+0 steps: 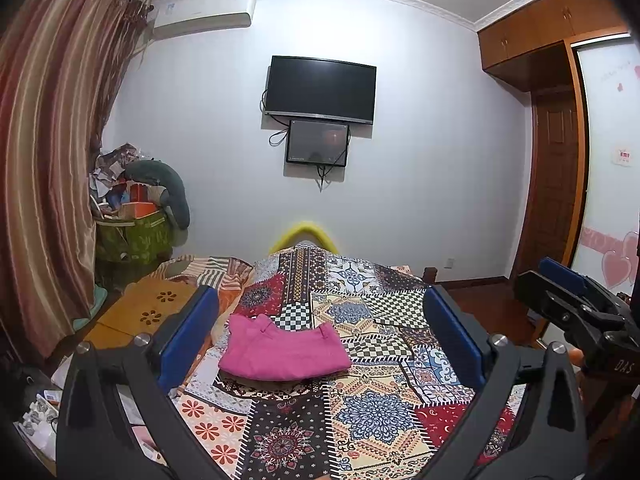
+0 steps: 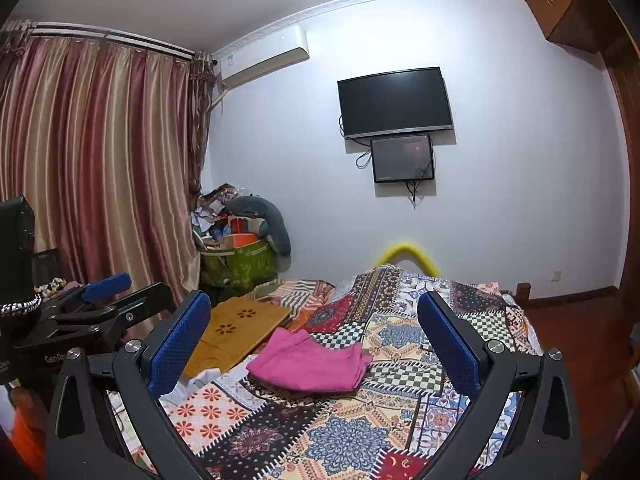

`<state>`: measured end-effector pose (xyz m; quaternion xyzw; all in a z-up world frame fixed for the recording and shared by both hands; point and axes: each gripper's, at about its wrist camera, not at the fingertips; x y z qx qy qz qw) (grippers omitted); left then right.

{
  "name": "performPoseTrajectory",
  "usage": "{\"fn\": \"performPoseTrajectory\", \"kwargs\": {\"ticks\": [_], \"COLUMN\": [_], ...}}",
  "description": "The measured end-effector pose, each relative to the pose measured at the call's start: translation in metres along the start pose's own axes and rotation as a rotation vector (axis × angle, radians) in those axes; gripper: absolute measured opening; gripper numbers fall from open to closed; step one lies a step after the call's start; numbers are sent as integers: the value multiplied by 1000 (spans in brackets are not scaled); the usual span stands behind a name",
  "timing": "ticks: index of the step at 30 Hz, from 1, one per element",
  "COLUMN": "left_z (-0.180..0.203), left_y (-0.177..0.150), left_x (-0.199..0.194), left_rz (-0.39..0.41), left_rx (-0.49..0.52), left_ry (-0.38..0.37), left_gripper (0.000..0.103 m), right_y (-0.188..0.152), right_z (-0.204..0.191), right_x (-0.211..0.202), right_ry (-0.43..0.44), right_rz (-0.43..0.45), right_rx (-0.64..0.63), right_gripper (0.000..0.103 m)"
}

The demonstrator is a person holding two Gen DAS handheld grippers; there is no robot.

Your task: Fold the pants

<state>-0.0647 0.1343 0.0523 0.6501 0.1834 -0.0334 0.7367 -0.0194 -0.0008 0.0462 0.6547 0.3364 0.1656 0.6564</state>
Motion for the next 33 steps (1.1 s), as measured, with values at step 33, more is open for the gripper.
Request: {"fn": "performPoseTrajectory", "kwargs": {"ticks": [33], "left_z": [9], "left_y": [-5], "left_x": [8], "left_rz": [-23], "left_rx": [18], "left_ry": [-22], "left_gripper": [103], "right_y": [1], "right_z": [1], "right_x": [3], "right_ry": [-3], "right_rz": [-9], "right_rx": [8], "right_gripper": [103]}}
Point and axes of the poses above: each gripper's, at about its wrist camera, not at the fingertips, and x roughly the way its jaws point, z to its right, y to its top, and after that the axes turned 5 degrees about -z, right-handed
